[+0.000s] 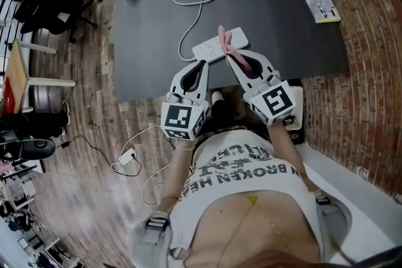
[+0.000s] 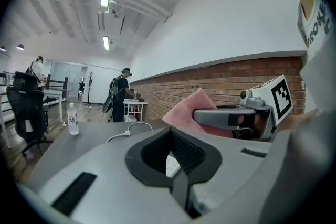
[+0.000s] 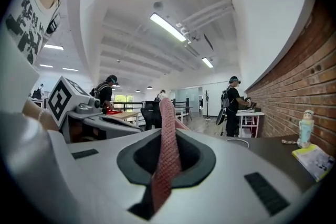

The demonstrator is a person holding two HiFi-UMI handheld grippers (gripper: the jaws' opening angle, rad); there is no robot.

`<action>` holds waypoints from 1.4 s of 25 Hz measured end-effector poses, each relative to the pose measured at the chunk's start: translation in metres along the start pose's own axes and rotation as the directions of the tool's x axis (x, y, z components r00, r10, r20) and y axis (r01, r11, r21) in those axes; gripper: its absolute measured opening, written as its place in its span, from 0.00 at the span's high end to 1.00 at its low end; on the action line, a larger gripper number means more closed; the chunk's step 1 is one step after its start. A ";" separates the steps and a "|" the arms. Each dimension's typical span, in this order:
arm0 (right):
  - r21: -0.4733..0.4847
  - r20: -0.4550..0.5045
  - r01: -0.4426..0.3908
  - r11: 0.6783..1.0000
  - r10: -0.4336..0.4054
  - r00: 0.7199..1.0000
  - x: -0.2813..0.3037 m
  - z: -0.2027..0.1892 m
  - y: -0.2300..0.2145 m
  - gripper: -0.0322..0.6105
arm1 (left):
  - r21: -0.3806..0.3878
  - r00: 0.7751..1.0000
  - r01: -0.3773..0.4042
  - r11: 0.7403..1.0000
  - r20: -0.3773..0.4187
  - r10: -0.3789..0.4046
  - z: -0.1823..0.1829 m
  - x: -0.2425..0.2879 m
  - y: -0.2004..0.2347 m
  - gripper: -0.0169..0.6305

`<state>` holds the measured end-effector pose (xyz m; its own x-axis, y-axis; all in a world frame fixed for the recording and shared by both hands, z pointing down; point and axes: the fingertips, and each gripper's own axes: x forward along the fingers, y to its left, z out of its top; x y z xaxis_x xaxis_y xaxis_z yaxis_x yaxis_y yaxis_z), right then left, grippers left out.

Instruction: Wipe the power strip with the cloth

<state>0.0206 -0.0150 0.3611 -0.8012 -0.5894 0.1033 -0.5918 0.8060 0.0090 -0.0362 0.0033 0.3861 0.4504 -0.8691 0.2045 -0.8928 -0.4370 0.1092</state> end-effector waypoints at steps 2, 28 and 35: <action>-0.017 -0.023 -0.004 1.000 0.004 1.000 0.021 -0.004 -0.003 0.92 | 0.000 1.000 0.006 1.000 -0.007 -0.006 0.001 0.010 0.019 0.96; -0.076 -0.234 -0.193 0.978 0.170 0.957 0.117 -0.059 0.001 0.92 | -0.069 0.998 -0.043 0.997 -0.058 0.039 -0.035 0.041 0.087 0.96; -0.068 -0.266 -0.210 0.975 0.185 0.946 0.125 -0.071 0.001 0.92 | -0.088 0.994 -0.048 0.995 -0.097 0.039 -0.055 0.046 0.087 0.96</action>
<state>-0.0737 -0.0841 0.4444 -0.8439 -0.3944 0.3637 -0.4031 0.9135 0.0552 -0.0932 -0.0619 0.4589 0.4134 -0.8590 0.3022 -0.9094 -0.3728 0.1844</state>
